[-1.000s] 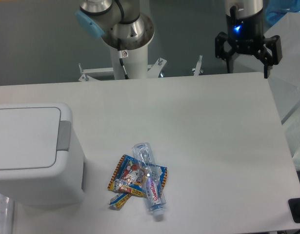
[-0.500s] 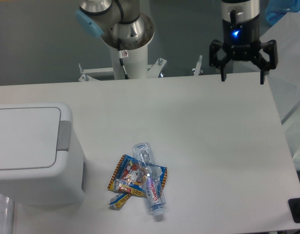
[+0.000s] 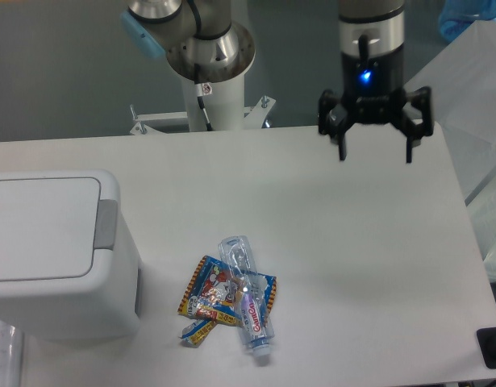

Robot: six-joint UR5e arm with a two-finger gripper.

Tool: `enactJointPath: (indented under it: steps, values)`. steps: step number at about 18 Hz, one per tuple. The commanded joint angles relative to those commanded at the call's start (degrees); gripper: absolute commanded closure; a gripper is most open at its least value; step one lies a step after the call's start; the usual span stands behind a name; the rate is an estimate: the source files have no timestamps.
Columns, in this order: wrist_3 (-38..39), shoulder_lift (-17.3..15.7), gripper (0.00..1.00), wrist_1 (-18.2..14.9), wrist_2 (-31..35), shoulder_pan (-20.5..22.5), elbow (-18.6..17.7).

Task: Open the trash can
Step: 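Move the open gripper across the table toward the trash can lid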

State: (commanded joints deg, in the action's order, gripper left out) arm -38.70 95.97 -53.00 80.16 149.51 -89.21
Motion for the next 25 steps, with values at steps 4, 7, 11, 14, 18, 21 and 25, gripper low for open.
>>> enactJointPath:
  steps: [4,7,11,14,18,21,25]
  values:
    - [9.0,0.4,0.00,0.6,-0.4,-3.4,0.9]
    - [14.9,0.5,0.00,0.4,-0.4,-6.9,1.1]
    - [24.4,1.0,0.00,0.6,-1.6,-10.1,1.1]
    - [31.9,1.3,0.00,0.9,-4.0,-11.3,1.1]
    - [36.5,1.2,0.00,2.1,-5.3,-12.3,1.2]
    - [38.5,1.2,0.00,2.1,-6.0,-12.8,1.1]
    - [39.1,1.9,0.00,2.2,-5.9,-14.6,0.6]
